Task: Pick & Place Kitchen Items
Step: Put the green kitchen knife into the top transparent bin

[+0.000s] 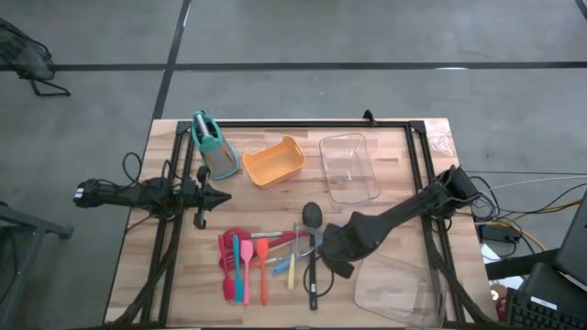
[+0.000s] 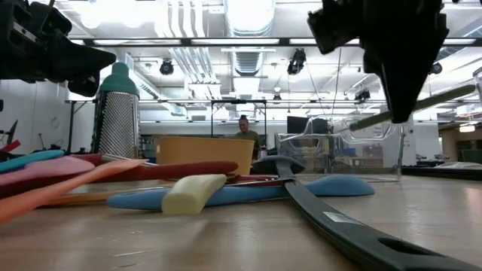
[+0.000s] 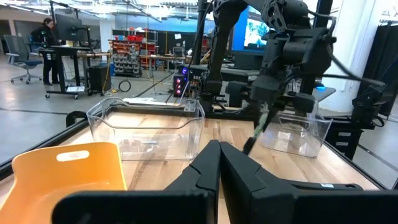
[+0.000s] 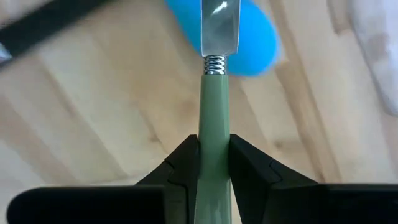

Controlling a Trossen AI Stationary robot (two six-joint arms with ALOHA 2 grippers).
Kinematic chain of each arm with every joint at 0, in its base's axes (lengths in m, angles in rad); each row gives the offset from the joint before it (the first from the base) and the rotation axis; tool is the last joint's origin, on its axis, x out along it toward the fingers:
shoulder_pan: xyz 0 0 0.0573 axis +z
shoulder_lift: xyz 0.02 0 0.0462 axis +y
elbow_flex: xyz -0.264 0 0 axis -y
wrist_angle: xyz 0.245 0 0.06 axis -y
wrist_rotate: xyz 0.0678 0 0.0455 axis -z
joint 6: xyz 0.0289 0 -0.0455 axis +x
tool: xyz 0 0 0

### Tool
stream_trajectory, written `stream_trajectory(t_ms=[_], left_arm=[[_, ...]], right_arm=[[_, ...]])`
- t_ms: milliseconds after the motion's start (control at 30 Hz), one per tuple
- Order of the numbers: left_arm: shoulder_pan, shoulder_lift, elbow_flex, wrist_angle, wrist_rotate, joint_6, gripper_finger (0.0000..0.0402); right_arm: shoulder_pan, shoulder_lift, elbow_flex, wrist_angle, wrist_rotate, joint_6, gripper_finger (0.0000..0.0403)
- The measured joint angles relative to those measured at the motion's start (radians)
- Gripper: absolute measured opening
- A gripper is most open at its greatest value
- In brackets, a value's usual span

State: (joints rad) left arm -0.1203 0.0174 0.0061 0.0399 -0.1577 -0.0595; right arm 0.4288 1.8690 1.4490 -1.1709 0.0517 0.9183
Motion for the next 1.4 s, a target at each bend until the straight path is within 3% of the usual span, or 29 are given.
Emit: stream_trajectory(t_ms=[333, 733, 1233, 1400], left_arm=[[0.000, 0.000, 0.000, 0.001, 0.000, 0.000, 0.0014], [0.000, 0.000, 0.000, 0.002, 0.000, 0.000, 0.0014], [0.000, 0.000, 0.000, 0.003, 0.000, 0.000, 0.0014], [0.000, 0.000, 0.000, 0.003, 0.000, 0.000, 0.0014]], right_arm=[[0.001, -0.028, 0.000, -0.016, 0.006, 0.009, 0.0069], [-0.011, -0.098, 0.000, -0.052, 0.086, 0.041, 0.0073], [-0.093, -0.217, 0.000, -0.084, 0.397, 0.073, 0.0068], [-0.173, -0.232, 0.000, -0.089, 0.424, 0.048, 0.0070]])
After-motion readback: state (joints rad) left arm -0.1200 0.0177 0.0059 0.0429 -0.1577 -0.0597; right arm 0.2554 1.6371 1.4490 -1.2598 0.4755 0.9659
